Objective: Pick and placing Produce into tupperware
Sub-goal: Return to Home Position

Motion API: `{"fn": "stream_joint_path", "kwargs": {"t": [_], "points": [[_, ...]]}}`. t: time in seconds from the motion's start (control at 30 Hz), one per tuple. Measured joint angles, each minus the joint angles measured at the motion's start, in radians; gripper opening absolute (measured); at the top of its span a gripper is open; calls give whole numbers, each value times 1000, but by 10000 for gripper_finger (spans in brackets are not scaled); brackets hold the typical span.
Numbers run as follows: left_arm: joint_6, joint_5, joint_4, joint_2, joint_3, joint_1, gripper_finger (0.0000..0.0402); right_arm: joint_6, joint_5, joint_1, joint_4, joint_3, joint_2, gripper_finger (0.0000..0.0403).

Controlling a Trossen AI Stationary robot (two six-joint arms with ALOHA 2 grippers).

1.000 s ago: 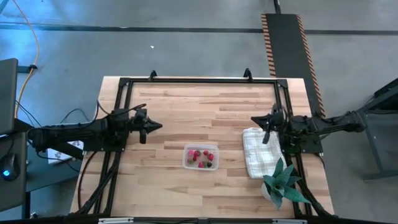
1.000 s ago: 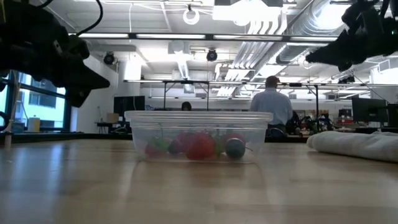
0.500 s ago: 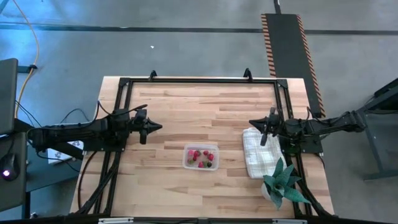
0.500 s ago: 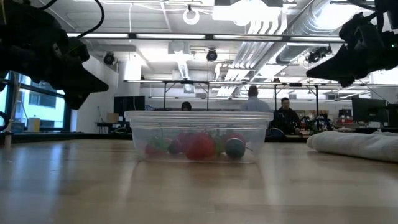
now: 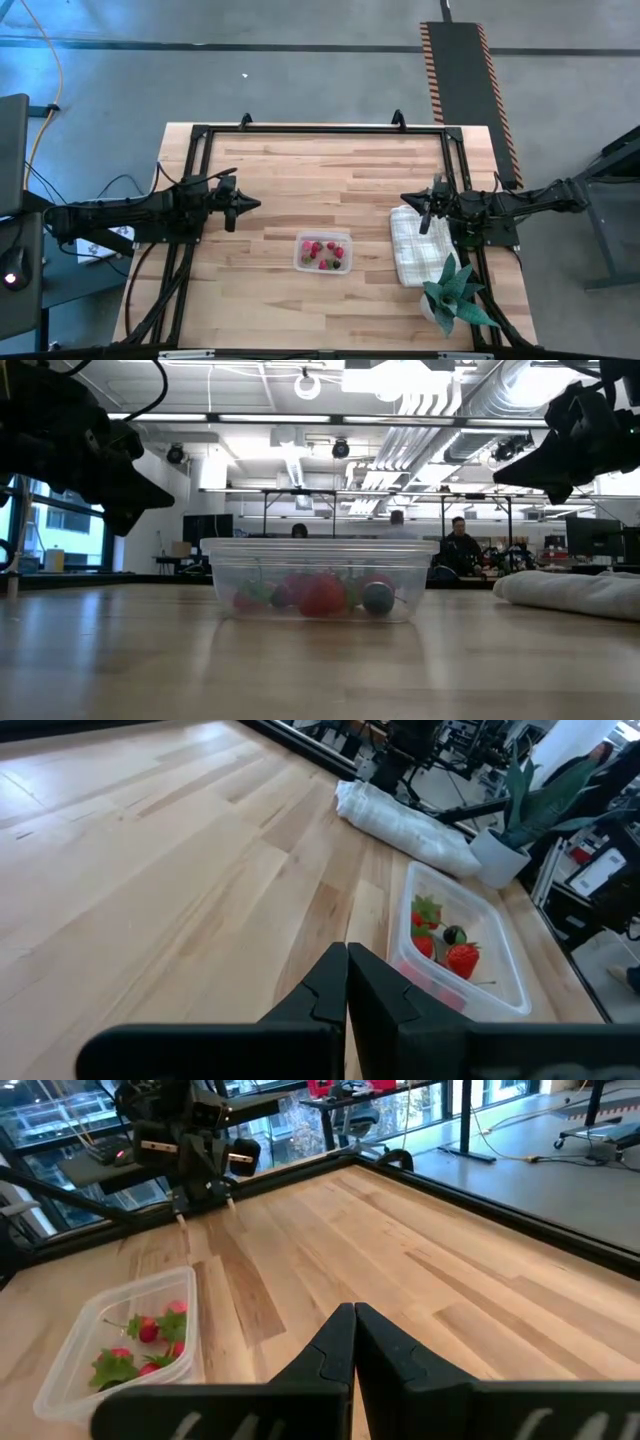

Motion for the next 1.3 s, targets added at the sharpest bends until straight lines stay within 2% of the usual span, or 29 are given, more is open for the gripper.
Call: {"fn": "stream_joint_path", "kwargs": {"t": [0.17,0.33,0.53,0.67,1.3], "points": [[0,0,-5,-50,-2,0,1,0,0,0,-8,-1,-64,0],[-1,0,-6,-195,-2,0,1,0,-2,0,7,-36,-170,0],[-1,1,3,-353,-2,0,1,0,-2,0,73,-56,-212,0],[-2,1,24,-349,-2,0,1,1,-2,0,159,-85,-213,0],[-1,8,-2,-349,-2,0,1,0,-3,0,155,-84,-198,0]]}}
